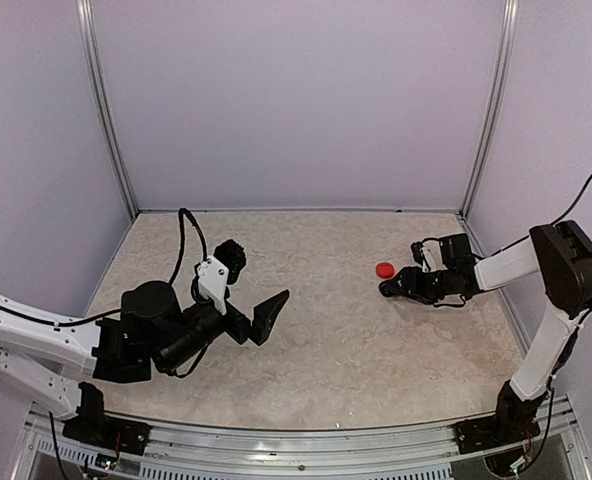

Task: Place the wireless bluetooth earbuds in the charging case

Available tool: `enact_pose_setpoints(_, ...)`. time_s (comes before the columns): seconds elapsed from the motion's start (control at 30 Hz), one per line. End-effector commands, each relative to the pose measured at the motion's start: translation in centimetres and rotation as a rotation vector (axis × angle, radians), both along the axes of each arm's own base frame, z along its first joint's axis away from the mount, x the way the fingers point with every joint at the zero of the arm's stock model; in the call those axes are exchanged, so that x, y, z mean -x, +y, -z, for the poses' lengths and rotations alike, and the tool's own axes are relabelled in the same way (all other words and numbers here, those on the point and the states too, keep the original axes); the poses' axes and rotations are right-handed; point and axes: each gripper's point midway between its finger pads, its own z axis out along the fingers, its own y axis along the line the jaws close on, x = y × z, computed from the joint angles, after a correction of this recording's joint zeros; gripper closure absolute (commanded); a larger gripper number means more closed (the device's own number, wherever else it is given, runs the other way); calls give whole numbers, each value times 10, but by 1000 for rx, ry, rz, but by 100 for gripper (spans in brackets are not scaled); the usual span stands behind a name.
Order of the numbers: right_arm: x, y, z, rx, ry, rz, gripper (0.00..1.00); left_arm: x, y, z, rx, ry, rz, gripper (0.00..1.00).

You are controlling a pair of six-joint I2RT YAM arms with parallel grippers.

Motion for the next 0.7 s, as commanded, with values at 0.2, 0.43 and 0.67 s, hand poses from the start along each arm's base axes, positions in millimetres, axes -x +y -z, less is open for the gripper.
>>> enact_pose_setpoints(0.2,3,-27,-42,90,-103,29,9,-43,23,-1,94,210,-67,1)
enact_pose_setpoints(0.43,-1,-27,-121,99,-323,4,0,-79,43,-2,113,357,-113,1)
enact_pose_setpoints(0.67,8,-28,-170,85,-474,6,0,-93,62,8,111,454,-197,1)
